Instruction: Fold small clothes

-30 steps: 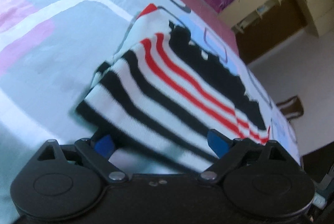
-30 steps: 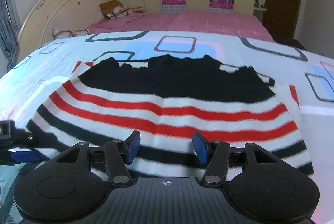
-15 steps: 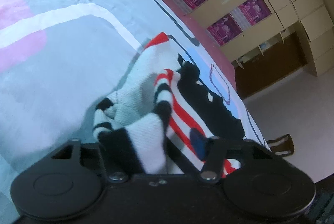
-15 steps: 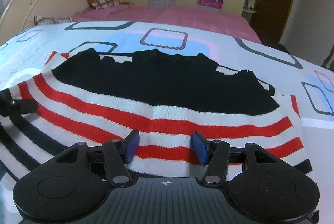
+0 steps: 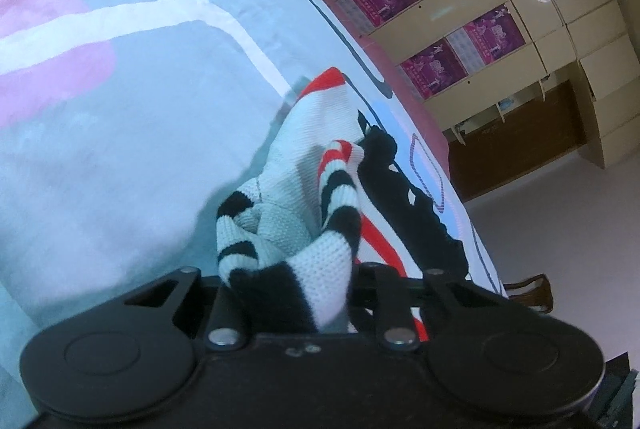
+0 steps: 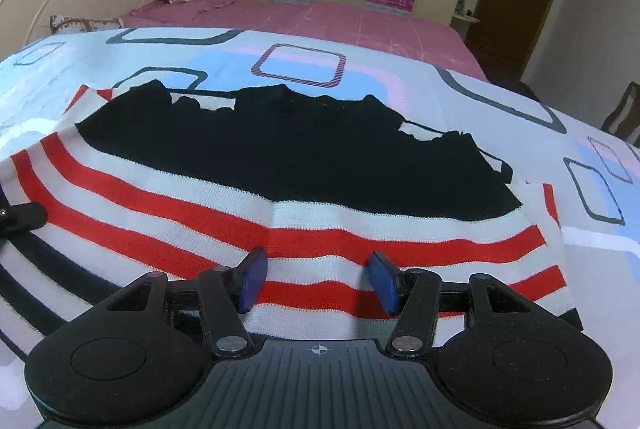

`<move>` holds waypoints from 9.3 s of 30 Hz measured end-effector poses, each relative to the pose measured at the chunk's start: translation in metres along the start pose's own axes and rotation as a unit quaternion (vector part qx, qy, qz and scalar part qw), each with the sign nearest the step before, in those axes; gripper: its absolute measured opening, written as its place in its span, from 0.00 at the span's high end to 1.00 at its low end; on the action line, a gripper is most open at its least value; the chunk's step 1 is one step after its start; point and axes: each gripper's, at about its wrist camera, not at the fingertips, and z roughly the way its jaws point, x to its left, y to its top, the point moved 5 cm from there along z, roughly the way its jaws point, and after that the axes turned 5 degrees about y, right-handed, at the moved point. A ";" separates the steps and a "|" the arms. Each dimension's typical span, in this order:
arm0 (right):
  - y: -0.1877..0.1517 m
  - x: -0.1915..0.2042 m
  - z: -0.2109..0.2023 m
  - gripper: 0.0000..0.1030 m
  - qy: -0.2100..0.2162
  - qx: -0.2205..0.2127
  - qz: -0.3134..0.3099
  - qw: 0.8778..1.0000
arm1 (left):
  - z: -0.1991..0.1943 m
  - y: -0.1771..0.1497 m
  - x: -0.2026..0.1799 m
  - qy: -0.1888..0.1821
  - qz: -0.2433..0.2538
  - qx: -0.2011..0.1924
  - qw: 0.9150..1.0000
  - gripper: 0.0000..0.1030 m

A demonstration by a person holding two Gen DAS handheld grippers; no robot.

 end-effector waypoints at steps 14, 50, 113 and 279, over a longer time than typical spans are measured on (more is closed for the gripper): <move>0.001 -0.006 0.002 0.43 0.029 -0.003 -0.018 0.999 | -0.014 -0.007 -0.017 0.018 0.005 -0.046 0.999 0.86; -0.016 -0.214 -0.087 0.33 0.080 -0.075 0.160 0.981 | 0.003 -0.238 -0.234 -0.059 0.525 0.000 0.849 0.16; -0.087 -0.218 -0.104 0.74 0.148 -0.005 0.258 0.955 | 0.002 -0.169 -0.171 0.022 0.417 0.060 0.906 0.27; -0.026 -0.226 -0.050 0.23 0.111 -0.009 0.225 0.968 | 0.042 -0.125 -0.208 0.018 0.375 0.116 0.919 0.06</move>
